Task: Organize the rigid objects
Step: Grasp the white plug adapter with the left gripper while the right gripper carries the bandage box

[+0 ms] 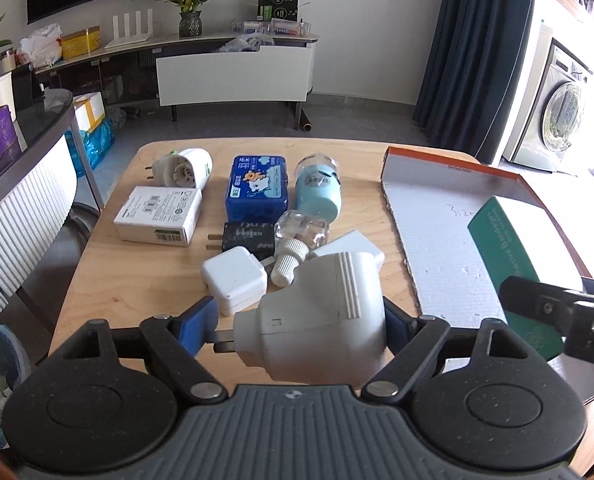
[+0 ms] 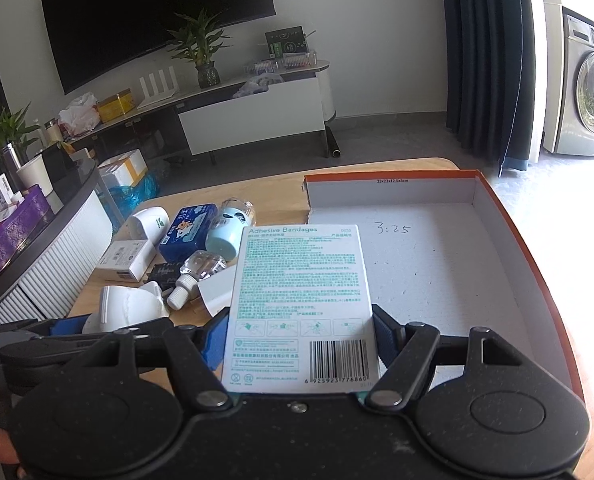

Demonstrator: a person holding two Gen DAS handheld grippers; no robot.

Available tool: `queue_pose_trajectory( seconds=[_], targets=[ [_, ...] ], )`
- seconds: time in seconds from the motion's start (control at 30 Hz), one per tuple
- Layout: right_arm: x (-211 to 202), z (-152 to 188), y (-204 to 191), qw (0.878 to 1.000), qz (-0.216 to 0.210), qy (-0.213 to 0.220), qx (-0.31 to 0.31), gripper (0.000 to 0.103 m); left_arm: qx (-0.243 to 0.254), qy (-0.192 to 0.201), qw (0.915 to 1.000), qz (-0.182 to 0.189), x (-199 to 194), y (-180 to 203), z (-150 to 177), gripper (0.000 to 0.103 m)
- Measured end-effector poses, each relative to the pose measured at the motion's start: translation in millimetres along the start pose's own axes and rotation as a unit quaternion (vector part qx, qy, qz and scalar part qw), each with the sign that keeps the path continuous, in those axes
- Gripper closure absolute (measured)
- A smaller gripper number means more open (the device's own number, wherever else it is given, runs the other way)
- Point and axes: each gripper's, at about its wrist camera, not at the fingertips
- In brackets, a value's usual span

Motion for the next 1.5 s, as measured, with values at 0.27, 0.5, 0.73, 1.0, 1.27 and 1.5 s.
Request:
queue_pose_trajectory(
  seconds=[0.27,0.5,0.73,1.0,1.27,1.5],
  targets=[
    [-8,-13,16,1.0,0.021,0.015,0.006,0.019,0.015,0.011,0.9992,0.035,-2,25,-20,0.018],
    [-8,-27,32,0.999,0.048,0.016,0.006,0.019,0.014,0.004,0.998,0.062,11,40,-35,0.018],
    [-6,-36,49,0.997,0.07,0.023,0.008,0.019,0.028,0.012,0.9975,0.064,19,52,-46,0.018],
    [11,-41,63,0.996,0.082,0.013,0.008,0.019,0.03,0.005,0.9972,0.068,30,61,-50,0.018],
    [24,-48,72,0.996,0.093,0.009,0.008,0.019,0.044,0.0,0.9963,0.074,43,74,-56,0.018],
    [34,-51,76,0.995,0.099,0.004,0.006,0.019,0.048,-0.004,0.9958,0.078,51,79,-60,0.018]
  ],
)
Point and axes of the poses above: each gripper's, at about its wrist camera, not at the fingertips, and x roughly the way its jaws point, y to its right, z to its underside, and after that the axes turned 11 degrees about z, right-handed
